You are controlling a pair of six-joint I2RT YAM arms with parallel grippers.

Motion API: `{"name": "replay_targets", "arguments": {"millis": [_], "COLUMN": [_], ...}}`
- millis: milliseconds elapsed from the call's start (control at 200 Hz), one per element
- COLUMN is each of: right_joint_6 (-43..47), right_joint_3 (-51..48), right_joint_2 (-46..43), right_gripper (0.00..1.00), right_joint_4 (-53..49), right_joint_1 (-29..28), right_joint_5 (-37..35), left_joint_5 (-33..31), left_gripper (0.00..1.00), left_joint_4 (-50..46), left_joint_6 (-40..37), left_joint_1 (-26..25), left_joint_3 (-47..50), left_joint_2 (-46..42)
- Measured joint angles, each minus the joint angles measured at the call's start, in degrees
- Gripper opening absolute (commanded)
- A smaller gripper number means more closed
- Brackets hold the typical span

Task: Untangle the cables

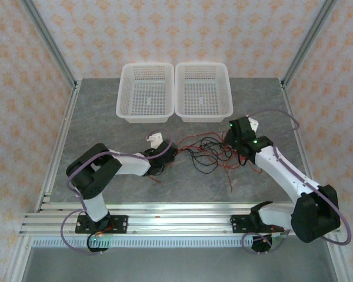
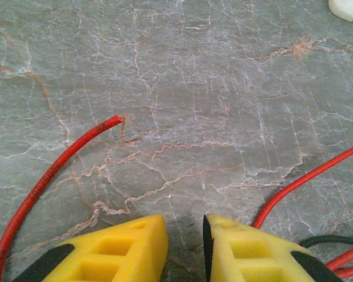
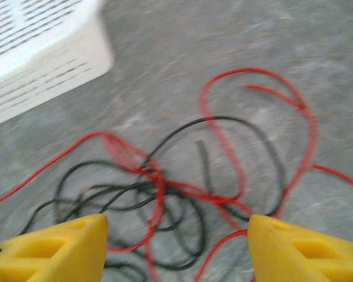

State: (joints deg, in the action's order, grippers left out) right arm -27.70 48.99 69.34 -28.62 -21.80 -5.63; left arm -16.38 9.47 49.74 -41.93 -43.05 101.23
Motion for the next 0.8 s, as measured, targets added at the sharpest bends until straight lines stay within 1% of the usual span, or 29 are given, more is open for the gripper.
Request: {"name": "replay_targets", "arguments": {"millis": [95, 200, 325, 415, 485, 511, 561, 666, 721, 801], "right_joint_6": [1.05, 2.4, 4.04, 5.18, 5.55, 5.88, 5.84, 6.49, 6.71, 7.1], "right_joint_3": [1.11, 1.95, 2.95, 4.24, 4.92, 5.05, 5.18, 5.2, 5.2, 5.18], "right_joint_2": [2.82, 7.54, 12.7, 15.96, 17.92, 18.56, 19.58, 20.94, 21.16, 21.09], "right_gripper": [0.64, 0.61, 0.55, 0.48, 0.41, 0.39, 0.34, 0.25, 0.16, 0.07], "right_joint_4": [0.31, 0.72, 1.51, 2.58, 3.96, 4.46, 5.46, 7.69, 9.03, 11.45], "right_joint_1": [-1.03, -1.03, -1.03, -1.03, -1.03, -1.03, -1.03, -1.03, -0.98, -0.57], "right_joint_5": [1.18, 1.16, 0.94, -0.46, -2.47, -3.45, -5.53, -10.64, -13.2, -16.09], "left_joint_5": [0.02, 0.02, -0.13, -0.33, -0.55, -0.66, -0.85, -1.01, -1.14, -1.22], "left_gripper": [0.3, 0.3, 0.25, 0.19, 0.15, 0.12, 0.0, 0.0, 0.0, 0.0], "left_joint_4": [-0.15, -0.2, -0.48, -0.9, -1.16, -1.27, -1.46, -1.2, -1.16, -0.98], "left_joint_6": [0.0, 0.17, 0.42, 1.01, 1.38, 1.57, 1.75, 2.58, 2.93, 3.19], "left_joint_1": [0.04, 0.04, 0.13, 0.31, 0.35, 0.35, 0.37, 0.37, 0.37, 0.37], "left_joint_3": [0.0, 0.0, 0.0, 0.0, 0.02, 0.04, 0.09, 0.09, 0.09, 0.09], "left_joint_2": [-0.02, -0.02, -0.02, 0.0, 0.0, 0.0, 0.04, 0.28, 0.63, 1.03]}}
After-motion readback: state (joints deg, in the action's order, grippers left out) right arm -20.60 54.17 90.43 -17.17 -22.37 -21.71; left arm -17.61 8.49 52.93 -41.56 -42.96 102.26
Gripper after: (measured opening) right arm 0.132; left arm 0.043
